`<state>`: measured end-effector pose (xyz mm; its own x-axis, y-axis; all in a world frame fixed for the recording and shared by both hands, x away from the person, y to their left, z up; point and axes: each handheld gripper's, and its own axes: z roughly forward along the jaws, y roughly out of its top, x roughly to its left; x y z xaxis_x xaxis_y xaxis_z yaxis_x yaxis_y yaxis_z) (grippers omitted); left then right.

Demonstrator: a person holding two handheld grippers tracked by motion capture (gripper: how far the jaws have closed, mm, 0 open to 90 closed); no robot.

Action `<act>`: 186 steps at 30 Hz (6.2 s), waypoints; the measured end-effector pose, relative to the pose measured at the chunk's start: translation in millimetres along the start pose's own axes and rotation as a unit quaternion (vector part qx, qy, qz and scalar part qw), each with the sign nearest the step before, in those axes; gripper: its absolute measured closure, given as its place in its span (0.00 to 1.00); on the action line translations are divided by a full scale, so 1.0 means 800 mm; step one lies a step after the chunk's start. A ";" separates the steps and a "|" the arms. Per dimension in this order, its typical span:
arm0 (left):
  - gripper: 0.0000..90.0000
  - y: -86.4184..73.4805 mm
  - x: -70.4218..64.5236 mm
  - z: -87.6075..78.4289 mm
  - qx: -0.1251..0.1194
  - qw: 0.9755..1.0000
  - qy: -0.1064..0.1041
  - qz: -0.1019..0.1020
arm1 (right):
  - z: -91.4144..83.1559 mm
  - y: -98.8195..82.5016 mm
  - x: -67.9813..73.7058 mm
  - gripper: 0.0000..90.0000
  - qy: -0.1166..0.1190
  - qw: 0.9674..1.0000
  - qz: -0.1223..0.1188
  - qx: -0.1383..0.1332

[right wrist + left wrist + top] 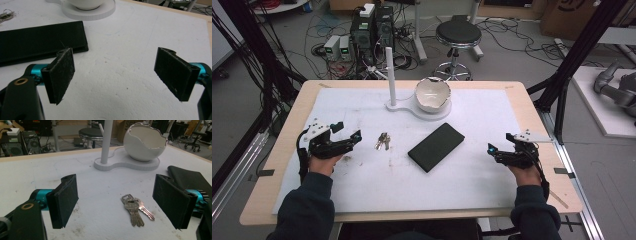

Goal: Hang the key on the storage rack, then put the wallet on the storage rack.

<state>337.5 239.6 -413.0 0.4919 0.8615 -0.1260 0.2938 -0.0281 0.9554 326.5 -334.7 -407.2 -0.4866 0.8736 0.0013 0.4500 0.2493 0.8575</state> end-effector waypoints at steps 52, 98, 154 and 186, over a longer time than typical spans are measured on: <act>0.92 -0.014 -0.033 0.127 0.183 0.982 -0.047 -0.014 | 0.011 0.005 0.006 0.19 0.006 1.000 -0.006 0.002; 0.98 0.203 -0.027 0.131 0.011 0.997 -0.073 0.010 | 0.011 0.006 0.005 0.19 0.012 1.000 -0.004 -0.004; 0.19 0.057 -0.019 0.068 -0.015 1.000 0.003 0.008 | 0.030 0.013 0.014 0.19 0.028 0.999 -0.014 0.022; 0.22 -0.025 -0.068 0.048 0.081 0.993 -0.088 0.012 | 0.121 0.021 0.027 0.22 0.127 0.988 0.014 0.083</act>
<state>336.2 174.0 -435.7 0.6313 0.7585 -0.1616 0.4015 -0.1414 0.9049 396.4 -270.8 -442.6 -0.6353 0.7531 0.1707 0.5721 0.3106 0.7591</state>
